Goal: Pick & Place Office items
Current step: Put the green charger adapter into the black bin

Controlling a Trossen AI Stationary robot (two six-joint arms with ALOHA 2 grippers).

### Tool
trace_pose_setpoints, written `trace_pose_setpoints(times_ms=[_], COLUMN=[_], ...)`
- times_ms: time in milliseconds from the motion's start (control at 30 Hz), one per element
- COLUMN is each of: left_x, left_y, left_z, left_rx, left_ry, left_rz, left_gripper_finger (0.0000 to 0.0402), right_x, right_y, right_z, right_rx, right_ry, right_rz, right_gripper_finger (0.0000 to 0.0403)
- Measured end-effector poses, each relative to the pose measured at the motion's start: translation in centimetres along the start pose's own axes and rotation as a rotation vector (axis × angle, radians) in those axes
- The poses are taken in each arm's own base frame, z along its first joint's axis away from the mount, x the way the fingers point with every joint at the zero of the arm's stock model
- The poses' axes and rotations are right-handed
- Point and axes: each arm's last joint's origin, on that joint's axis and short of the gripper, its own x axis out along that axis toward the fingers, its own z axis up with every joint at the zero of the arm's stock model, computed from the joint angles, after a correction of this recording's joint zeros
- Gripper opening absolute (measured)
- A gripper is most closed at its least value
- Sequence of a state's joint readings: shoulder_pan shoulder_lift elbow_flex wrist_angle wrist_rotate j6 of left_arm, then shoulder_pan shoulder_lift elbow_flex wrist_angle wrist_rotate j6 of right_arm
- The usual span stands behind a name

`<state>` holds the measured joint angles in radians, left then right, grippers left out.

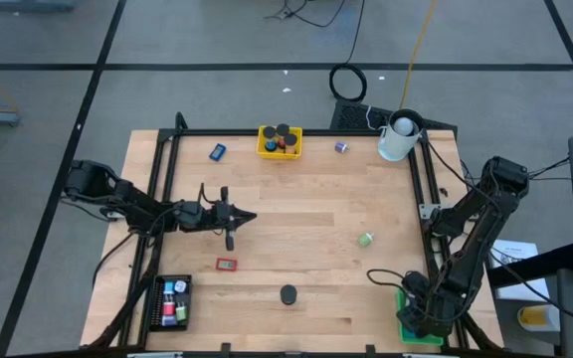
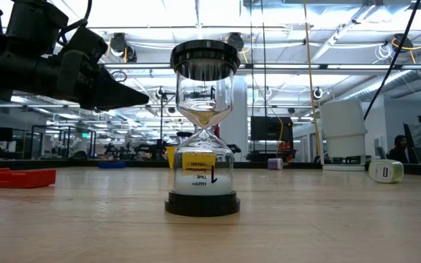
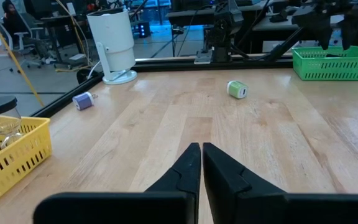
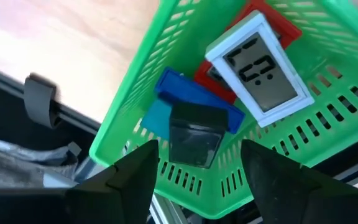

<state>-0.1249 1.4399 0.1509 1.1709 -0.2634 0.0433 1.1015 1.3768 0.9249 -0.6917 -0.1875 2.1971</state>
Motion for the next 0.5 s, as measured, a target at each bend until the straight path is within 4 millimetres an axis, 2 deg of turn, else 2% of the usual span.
trace_pose_setpoints(times_ms=[167, 300, 500], left_x=[0.0, 0.0, 0.0], left_y=[0.0, 0.0, 0.0], left_z=[0.0, 0.0, 0.0], left_rx=[0.003, 0.004, 0.004], left_ry=[0.0, 0.0, 0.0], left_rz=[0.0, 0.0, 0.0], left_gripper_finger=[0.0004, 0.0016, 0.0027], right_x=[-0.6, -1.4, -2.4], right_y=[-0.2, 0.0, 1.0], right_z=[0.2, 0.8, 2.7], right_rx=[-0.028, -0.059, -0.229], right_ry=[0.004, 0.002, -0.077], right_rz=[0.005, 0.027, 0.09], right_gripper_finger=[0.0187, 0.0132, 0.0043])
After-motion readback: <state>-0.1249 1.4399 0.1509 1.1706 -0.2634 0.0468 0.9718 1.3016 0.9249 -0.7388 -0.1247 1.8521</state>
